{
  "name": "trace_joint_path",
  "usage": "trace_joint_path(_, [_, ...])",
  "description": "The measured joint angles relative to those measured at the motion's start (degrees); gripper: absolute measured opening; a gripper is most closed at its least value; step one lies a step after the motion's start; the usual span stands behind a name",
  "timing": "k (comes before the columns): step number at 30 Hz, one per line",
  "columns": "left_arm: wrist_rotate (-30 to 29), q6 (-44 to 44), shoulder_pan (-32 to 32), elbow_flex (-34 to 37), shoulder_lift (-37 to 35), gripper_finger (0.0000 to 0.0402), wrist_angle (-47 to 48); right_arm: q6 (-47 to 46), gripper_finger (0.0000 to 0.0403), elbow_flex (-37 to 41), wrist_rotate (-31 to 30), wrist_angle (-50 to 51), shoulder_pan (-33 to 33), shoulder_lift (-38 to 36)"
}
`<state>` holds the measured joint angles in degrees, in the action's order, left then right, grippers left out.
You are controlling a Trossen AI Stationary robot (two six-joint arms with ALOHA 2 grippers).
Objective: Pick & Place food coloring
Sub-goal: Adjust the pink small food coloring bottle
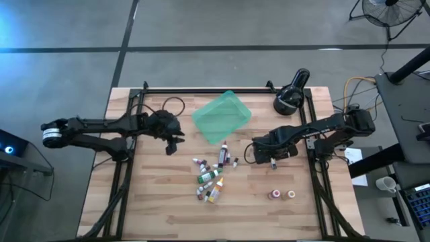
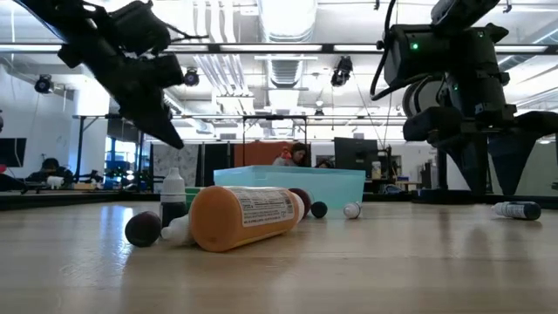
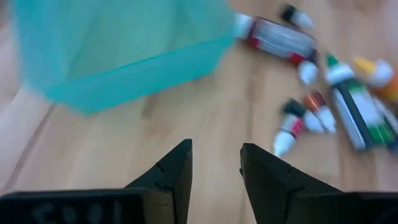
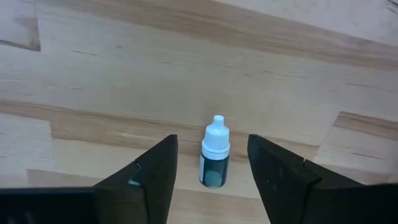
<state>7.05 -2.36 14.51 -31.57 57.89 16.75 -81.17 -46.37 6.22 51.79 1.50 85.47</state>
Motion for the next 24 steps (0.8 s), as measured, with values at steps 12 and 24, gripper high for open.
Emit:
trace_joint_path(12, [2.45,-6.69,-10.09,-0.05,12.39,0.011,-10.18,5.02,0.0187,0.0,-0.33,-0.11,0.02,0.0])
trace_joint_path(24, [2.36,-9.65,-12.05,-1.16,24.37,0.011,-16.53,9.4,0.0183,0.09,-0.35,0.28,0.0,0.0])
